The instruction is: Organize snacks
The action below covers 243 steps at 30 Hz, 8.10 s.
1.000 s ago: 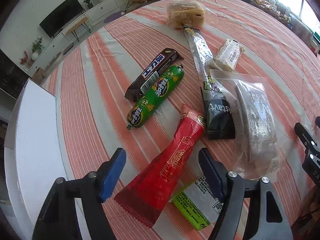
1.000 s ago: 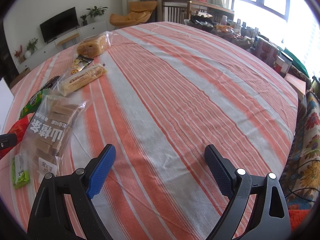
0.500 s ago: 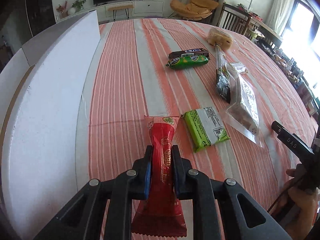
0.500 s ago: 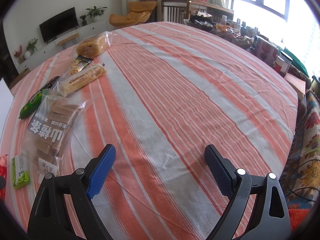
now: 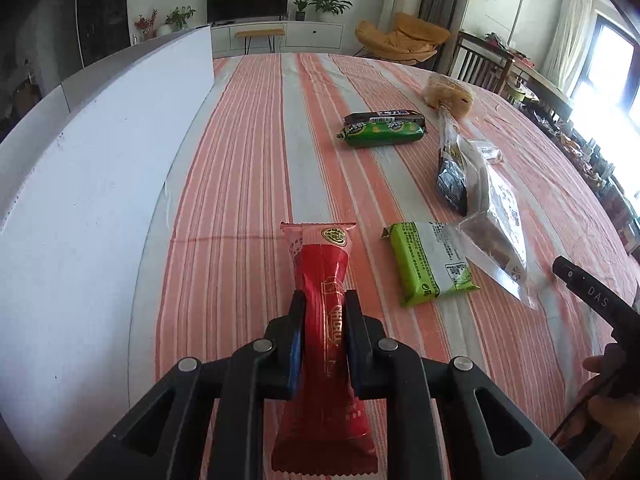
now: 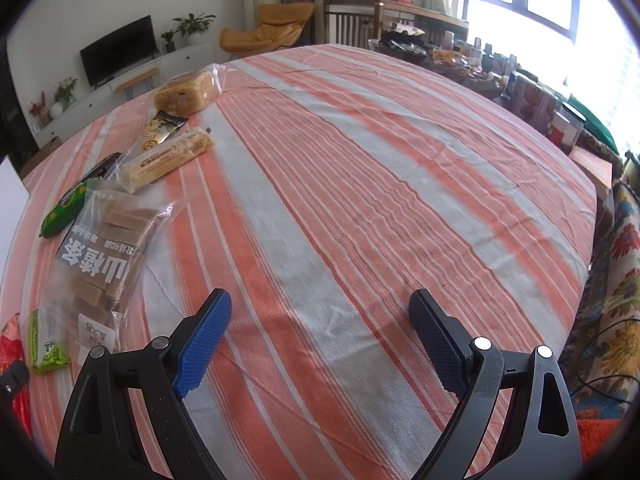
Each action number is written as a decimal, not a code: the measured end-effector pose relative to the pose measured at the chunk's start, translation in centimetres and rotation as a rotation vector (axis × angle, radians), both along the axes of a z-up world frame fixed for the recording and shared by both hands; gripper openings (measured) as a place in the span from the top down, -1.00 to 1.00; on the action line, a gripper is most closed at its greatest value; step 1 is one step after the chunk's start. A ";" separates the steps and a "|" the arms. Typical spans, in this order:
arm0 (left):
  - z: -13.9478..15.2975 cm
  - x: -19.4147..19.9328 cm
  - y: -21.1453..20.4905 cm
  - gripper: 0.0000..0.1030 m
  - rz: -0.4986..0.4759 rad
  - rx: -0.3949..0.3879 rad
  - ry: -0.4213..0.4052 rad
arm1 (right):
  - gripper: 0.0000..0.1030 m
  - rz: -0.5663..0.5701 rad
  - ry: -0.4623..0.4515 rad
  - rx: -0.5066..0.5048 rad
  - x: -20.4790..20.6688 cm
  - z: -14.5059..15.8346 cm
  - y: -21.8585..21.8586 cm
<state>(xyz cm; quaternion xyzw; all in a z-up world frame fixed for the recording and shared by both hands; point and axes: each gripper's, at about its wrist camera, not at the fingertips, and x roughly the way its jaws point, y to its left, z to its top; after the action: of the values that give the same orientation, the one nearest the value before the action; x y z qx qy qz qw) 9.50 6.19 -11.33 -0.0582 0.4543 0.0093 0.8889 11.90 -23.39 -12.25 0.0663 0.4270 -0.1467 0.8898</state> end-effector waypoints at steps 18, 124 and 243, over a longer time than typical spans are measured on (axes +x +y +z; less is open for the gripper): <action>-0.8 -1.1 1.2 -0.52 -0.008 0.074 -0.008 | -0.73 0.585 0.042 0.936 1.5 -0.8 7.9; 6.6 -2.3 -6.6 -0.86 -0.252 -0.004 -0.077 | -0.43 0.033 -0.042 0.183 -3.4 2.2 2.1; 0.9 13.4 -2.3 0.58 -0.166 -0.006 0.148 | -0.66 0.237 -0.001 0.045 2.5 0.3 3.6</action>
<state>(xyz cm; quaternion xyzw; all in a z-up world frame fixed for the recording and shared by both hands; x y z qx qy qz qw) 22.95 3.86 -10.48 -0.0224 0.5220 -0.0614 0.8504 14.42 -19.75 -11.94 0.0352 0.4345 -0.0309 0.8995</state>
